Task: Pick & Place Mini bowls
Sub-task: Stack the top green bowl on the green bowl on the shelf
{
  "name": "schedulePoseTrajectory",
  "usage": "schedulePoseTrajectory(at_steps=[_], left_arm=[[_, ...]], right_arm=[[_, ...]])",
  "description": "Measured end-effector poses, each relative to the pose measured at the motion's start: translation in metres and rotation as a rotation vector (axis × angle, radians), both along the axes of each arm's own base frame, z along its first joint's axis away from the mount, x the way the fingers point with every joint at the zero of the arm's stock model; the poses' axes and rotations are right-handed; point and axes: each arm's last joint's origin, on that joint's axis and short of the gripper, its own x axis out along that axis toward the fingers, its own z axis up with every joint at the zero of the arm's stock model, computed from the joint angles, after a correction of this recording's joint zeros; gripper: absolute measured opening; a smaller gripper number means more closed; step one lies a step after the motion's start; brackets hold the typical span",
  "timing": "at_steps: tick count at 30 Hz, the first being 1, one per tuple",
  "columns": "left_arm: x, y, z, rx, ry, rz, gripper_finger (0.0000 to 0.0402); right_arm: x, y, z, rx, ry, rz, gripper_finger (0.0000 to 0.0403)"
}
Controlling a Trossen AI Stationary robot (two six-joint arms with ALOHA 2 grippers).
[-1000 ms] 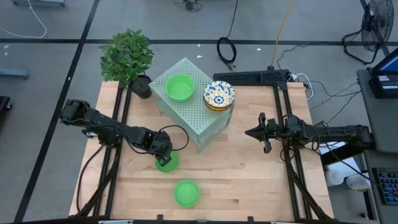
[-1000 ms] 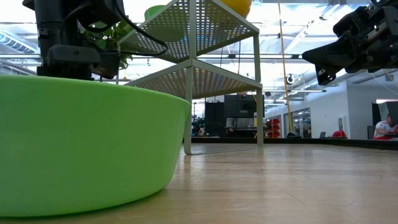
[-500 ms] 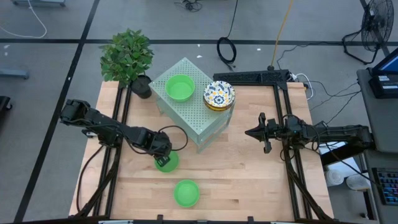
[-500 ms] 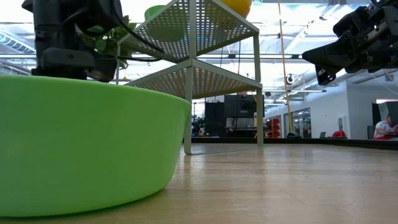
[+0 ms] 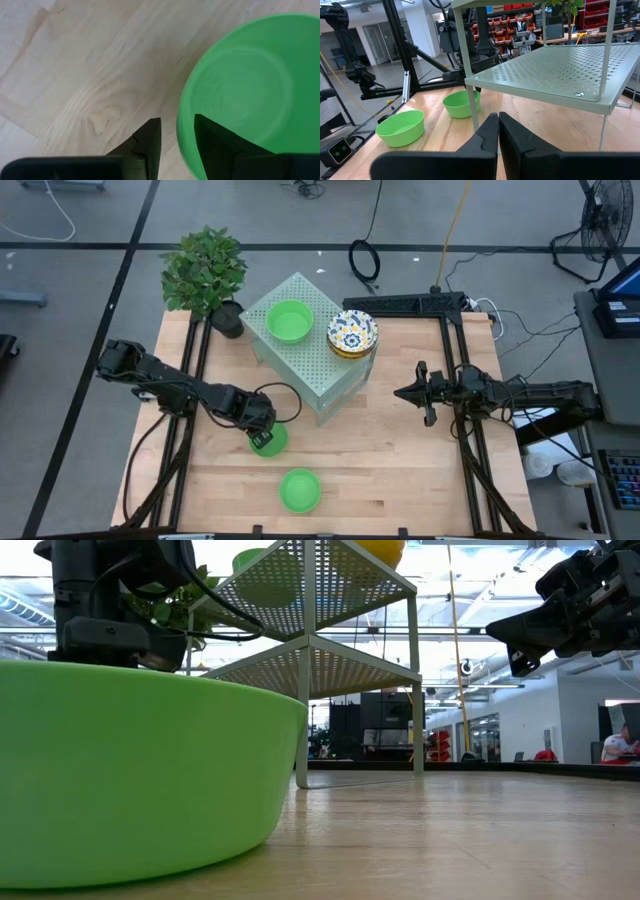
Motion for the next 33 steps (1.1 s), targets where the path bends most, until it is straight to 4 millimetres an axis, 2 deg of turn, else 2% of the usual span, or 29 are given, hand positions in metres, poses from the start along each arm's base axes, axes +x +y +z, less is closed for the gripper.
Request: schedulePoseTrajectory(at_steps=[11,18,33], left_arm=[[0.0000,0.0002,0.0000,0.005,-0.001,-0.003,0.0120],[0.0027,0.0030,0.0025,-0.081,0.008,0.006,0.0120],[-0.0014,0.0062,0.0018,-0.068,0.055,0.013,0.0120]], right_arm=[[0.0000,0.0000,0.0000,0.000,0.000,0.000,0.0000],[0.0000,0.0000,0.0000,0.000,0.000,0.000,0.0000],[0.0000,0.0000,0.0000,0.000,0.000,0.000,0.0000]])
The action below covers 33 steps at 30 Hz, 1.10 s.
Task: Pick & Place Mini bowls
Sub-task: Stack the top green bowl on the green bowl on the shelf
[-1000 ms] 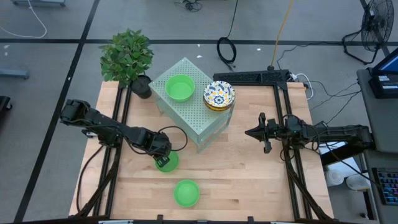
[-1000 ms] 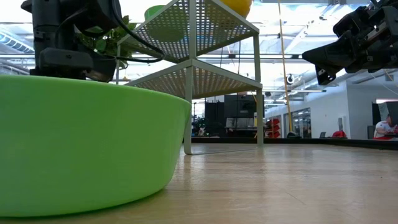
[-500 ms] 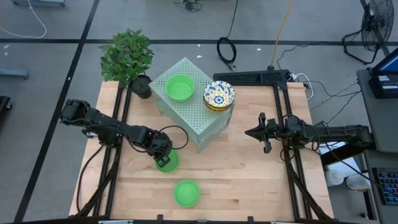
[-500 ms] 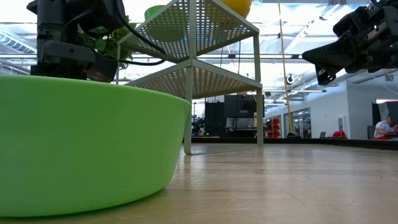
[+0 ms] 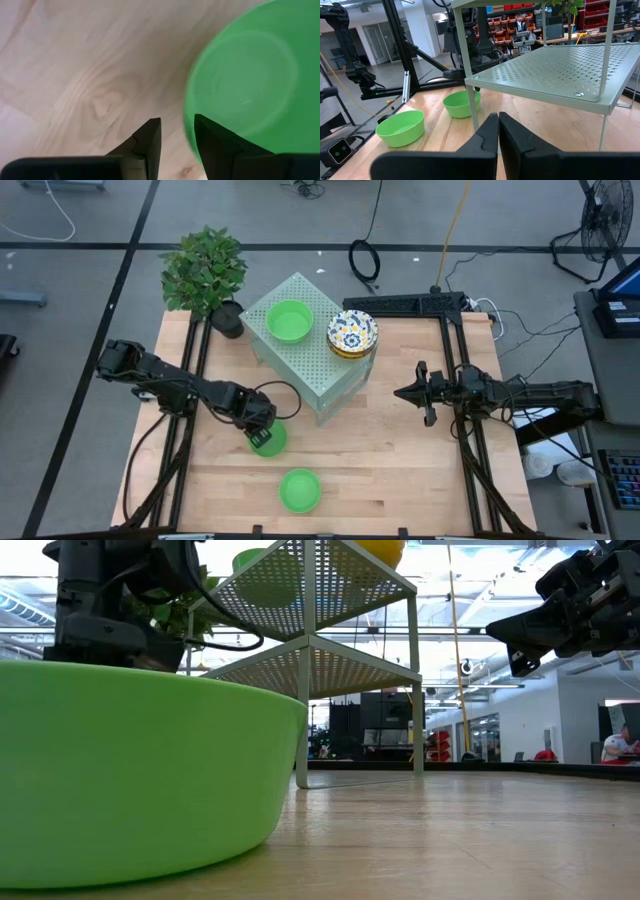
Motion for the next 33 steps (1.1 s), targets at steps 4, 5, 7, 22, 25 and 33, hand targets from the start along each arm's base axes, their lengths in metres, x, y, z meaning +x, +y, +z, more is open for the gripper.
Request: schedulePoseTrajectory(at_steps=[4,5,7,22,25,33], left_arm=[[-0.0010,0.0033,-0.0001,0.003,0.018,0.023,0.0120],[-0.0006,0.0041,-0.0002,0.003,0.016,0.024,0.0120],[0.0006,0.0055,0.0000,0.001,0.006,0.027,0.0120],[0.0010,0.0070,0.0024,-0.010,-0.008,0.032,0.0120],[0.0010,0.0066,0.0023,-0.021,-0.005,0.032,0.0120],[0.0011,0.0070,0.0023,-0.005,-0.009,0.035,0.0120]], right_arm=[[0.0000,0.0000,0.0000,0.000,0.000,0.000,0.0000],[0.0000,0.0000,0.0000,0.000,0.000,0.000,0.0000],[0.0000,0.0000,0.0001,0.000,-0.001,0.000,0.0000],[0.0000,0.0000,0.0000,0.000,0.000,0.000,0.0000],[0.0000,0.0000,0.0000,0.000,0.000,0.000,0.0000],[0.0000,0.0000,0.0000,0.000,0.000,0.000,0.0000]])
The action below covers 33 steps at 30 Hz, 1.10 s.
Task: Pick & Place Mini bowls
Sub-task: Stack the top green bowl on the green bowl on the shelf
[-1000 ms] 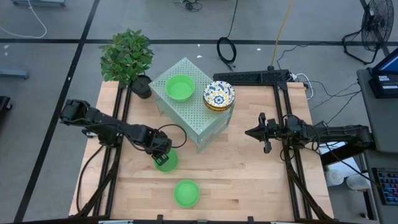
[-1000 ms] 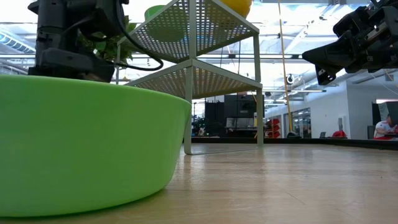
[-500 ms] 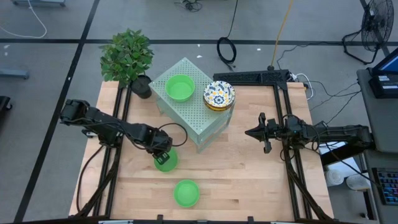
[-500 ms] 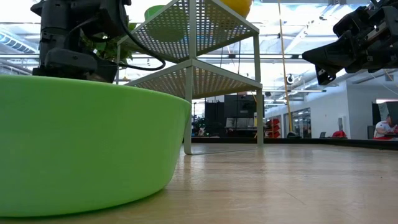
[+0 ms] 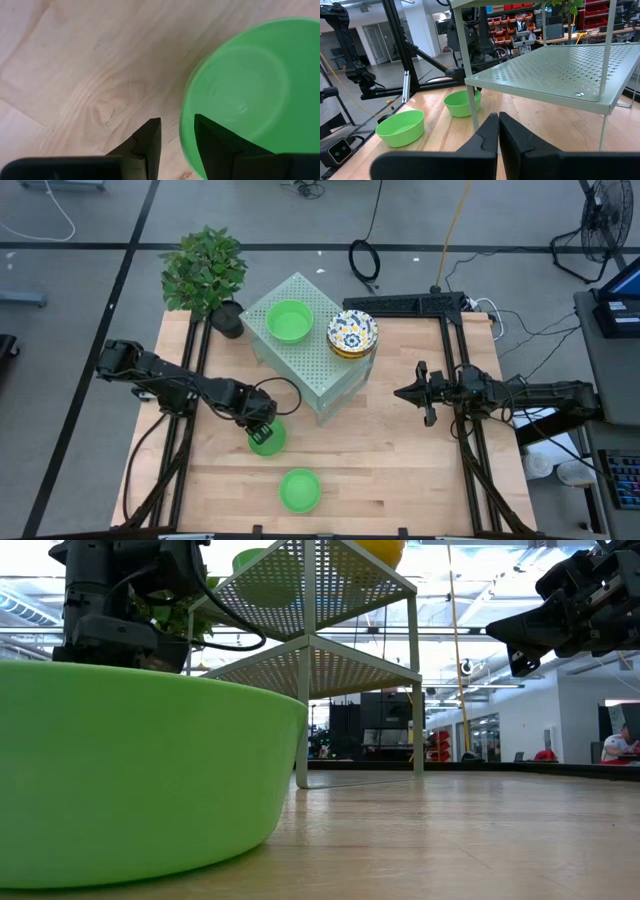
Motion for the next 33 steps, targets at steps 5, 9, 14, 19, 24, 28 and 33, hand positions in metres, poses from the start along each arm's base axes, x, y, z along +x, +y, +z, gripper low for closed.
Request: schedulePoseTrajectory(at_steps=[5,9,14,19,24,28,33], left_arm=[[0.0001,0.0003,0.0000,0.012,-0.003,-0.003,0.0120],[0.0001,0.0003,0.0000,0.012,-0.003,-0.003,0.0120],[0.0001,0.0003,0.0000,0.013,-0.004,-0.017,0.0120],[0.0002,0.0003,0.0000,0.014,-0.005,-0.017,0.0120],[0.0003,0.0008,0.0000,0.030,-0.008,-0.016,0.0120],[0.0003,0.0008,0.0000,0.031,-0.008,-0.016,0.0120],[0.0003,0.0008,0.0000,0.031,-0.008,-0.016,0.0120]], right_arm=[[0.0000,0.0000,0.0000,0.000,0.000,0.000,0.0000],[0.0000,0.0000,0.0000,0.000,0.000,0.000,0.0000],[0.0000,0.0000,0.0000,0.000,0.000,0.000,0.0000],[0.0000,0.0000,0.0000,0.000,0.000,0.000,0.0000],[0.0000,0.0000,0.0000,0.000,0.000,0.000,0.0000],[0.0000,0.0000,0.0000,0.000,0.000,0.000,0.0000],[0.0000,0.0000,0.0000,0.000,0.000,0.000,0.0000]])
